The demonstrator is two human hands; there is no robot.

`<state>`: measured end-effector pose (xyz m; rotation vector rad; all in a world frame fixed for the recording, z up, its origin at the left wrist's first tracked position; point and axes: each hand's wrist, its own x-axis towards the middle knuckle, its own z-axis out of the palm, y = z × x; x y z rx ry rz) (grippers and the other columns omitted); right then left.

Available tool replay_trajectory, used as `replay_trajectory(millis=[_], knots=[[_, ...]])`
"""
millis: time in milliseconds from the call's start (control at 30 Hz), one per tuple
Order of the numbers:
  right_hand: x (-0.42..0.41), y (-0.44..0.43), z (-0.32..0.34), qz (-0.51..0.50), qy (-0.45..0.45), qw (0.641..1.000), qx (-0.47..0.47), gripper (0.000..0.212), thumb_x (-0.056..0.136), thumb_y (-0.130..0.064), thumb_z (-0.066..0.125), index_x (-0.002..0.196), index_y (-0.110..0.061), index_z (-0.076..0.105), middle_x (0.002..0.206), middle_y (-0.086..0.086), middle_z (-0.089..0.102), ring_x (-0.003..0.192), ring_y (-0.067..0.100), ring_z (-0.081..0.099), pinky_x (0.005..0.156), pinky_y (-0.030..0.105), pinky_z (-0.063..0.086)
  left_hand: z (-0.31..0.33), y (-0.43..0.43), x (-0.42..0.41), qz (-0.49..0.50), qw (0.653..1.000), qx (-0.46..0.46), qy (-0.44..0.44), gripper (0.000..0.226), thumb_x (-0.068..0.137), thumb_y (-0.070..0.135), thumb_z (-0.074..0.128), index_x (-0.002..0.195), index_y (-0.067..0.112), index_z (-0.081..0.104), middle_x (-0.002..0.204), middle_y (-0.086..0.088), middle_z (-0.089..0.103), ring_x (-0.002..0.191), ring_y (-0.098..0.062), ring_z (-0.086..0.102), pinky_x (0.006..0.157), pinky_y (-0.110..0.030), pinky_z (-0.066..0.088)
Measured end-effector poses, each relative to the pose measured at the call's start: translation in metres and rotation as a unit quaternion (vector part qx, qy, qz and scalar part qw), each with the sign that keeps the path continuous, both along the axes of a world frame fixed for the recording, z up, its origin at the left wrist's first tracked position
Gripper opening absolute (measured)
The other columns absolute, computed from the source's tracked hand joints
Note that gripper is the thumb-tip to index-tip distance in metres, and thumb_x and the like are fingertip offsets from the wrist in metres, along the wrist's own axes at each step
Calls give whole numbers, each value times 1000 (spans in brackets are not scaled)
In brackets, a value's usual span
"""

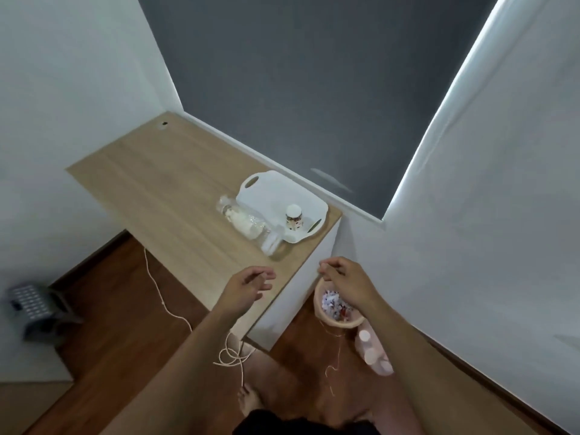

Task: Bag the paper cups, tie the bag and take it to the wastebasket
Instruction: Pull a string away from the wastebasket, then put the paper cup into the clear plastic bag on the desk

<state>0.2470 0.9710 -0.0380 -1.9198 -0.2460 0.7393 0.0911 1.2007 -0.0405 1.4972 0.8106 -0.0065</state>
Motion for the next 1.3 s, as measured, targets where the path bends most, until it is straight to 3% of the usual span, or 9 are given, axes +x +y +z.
replay_trajectory(millis=[200, 367, 567, 800, 867, 967, 1033, 1100, 1300], knots=[[-23, 78, -3, -22, 9, 1000, 0, 21, 111, -28, 63, 123, -16, 75, 114, -3, 83, 105, 16, 78, 75, 17, 53, -8, 96, -30, 19, 1000, -3, -2, 21, 115, 16, 58, 120, 19, 78, 112, 8, 86, 99, -17, 79, 89, -36, 53], [-33, 128, -17, -48, 42, 998, -19, 19, 111, -30, 62, 123, -21, 73, 114, -9, 83, 106, 12, 78, 97, 33, 58, -12, 157, -44, 19, 1000, -7, 3, 21, 114, 16, 59, 120, 20, 79, 117, 5, 86, 101, -17, 79, 90, -36, 53], [-17, 169, -33, -61, 47, 996, -49, 18, 108, -31, 66, 120, -20, 72, 115, -4, 82, 102, 14, 80, 97, 40, 59, -17, 201, -24, 14, 1000, -5, 4, 21, 114, 17, 59, 122, 19, 79, 119, 5, 85, 103, -18, 80, 91, -36, 54], [28, 203, -47, -39, 42, 985, -161, 14, 104, -30, 60, 115, -27, 68, 120, -3, 75, 108, 19, 71, 80, 33, 52, -14, 230, 13, 25, 999, -18, 8, 21, 115, 15, 57, 120, 20, 78, 113, 7, 85, 98, -17, 79, 89, -35, 53], [42, 212, -49, -36, 42, 980, -192, 21, 105, -30, 59, 116, -17, 70, 116, 0, 72, 107, 22, 65, 82, 35, 50, -14, 236, 26, 27, 999, -22, 5, 22, 115, 14, 57, 120, 20, 78, 116, 3, 84, 100, -19, 78, 90, -35, 52], [57, 220, -56, -35, 39, 977, -208, 42, 106, -31, 59, 102, 8, 72, 99, 28, 75, 97, 42, 72, 89, 45, 57, -15, 237, 43, 23, 999, -24, 6, 23, 115, 14, 57, 120, 20, 79, 119, 1, 84, 104, -21, 79, 92, -37, 54], [63, 222, -64, -29, 53, 974, -218, 43, 104, -30, 58, 71, -2, 59, 70, 24, 58, 69, 37, 62, 71, 40, 48, -17, 231, 51, 12, 999, -29, 19, 23, 115, 16, 57, 123, 19, 78, 121, 1, 84, 107, -21, 80, 96, -39, 55], [68, 226, -69, -29, 56, 971, -231, 43, 104, -30, 55, 65, -15, 45, 61, 7, 45, 58, 24, 46, 64, 36, 33, -18, 225, 60, -12, 999, -34, 19, 23, 116, 19, 57, 127, 18, 77, 124, 1, 84, 110, -23, 81, 100, -40, 57], [83, 230, -75, -65, 106, 974, -191, 41, 105, -44, 58, 72, -20, 61, 74, 6, 69, 70, 25, 65, 70, 32, 44, -18, 231, 108, -35, 998, -36, 29, 22, 115, 19, 58, 130, 18, 74, 123, 3, 84, 110, -25, 81, 101, -43, 58]])
